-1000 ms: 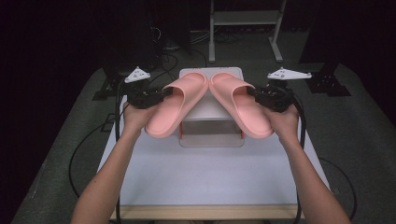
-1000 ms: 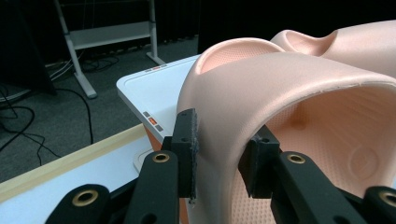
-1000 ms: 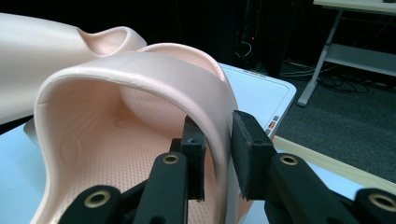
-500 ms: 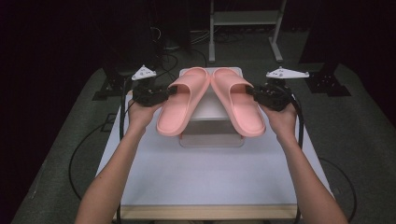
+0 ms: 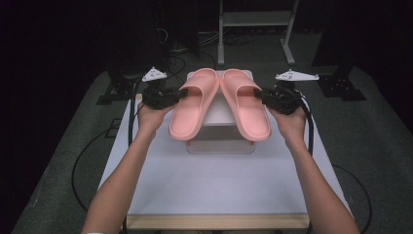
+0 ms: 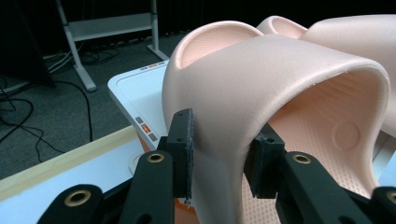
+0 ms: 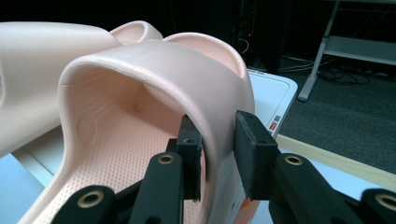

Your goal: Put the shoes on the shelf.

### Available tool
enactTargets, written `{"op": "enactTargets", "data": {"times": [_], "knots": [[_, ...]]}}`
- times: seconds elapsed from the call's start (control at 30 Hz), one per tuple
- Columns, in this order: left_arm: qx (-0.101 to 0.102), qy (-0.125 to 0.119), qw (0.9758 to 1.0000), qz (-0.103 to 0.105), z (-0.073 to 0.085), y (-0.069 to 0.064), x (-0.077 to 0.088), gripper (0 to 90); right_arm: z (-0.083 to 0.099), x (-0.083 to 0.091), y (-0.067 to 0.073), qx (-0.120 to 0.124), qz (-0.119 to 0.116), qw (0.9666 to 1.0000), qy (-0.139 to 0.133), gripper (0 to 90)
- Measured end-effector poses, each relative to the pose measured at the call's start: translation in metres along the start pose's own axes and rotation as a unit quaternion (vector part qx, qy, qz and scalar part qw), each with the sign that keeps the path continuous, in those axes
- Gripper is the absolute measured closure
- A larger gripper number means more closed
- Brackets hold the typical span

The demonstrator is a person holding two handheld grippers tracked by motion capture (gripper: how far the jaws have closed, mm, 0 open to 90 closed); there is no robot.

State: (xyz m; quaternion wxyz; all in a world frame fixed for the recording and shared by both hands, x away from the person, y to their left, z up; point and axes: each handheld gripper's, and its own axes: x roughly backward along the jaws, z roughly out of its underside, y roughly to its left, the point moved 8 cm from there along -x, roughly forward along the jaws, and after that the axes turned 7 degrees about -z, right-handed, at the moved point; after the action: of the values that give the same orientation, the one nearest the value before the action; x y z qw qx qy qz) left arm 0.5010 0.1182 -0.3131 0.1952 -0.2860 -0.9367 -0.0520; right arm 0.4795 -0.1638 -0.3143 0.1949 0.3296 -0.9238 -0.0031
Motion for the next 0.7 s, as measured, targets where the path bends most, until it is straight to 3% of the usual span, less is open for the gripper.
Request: {"op": "enactTargets", "data": {"times": [0.7], "knots": [[0.009, 0.01, 0.9999, -0.01, 0.003, 0.001, -0.009, 65.5, -0.003, -0.013, 0.0, -0.014, 0.004, 0.9999, -0.002, 69.3]]}}
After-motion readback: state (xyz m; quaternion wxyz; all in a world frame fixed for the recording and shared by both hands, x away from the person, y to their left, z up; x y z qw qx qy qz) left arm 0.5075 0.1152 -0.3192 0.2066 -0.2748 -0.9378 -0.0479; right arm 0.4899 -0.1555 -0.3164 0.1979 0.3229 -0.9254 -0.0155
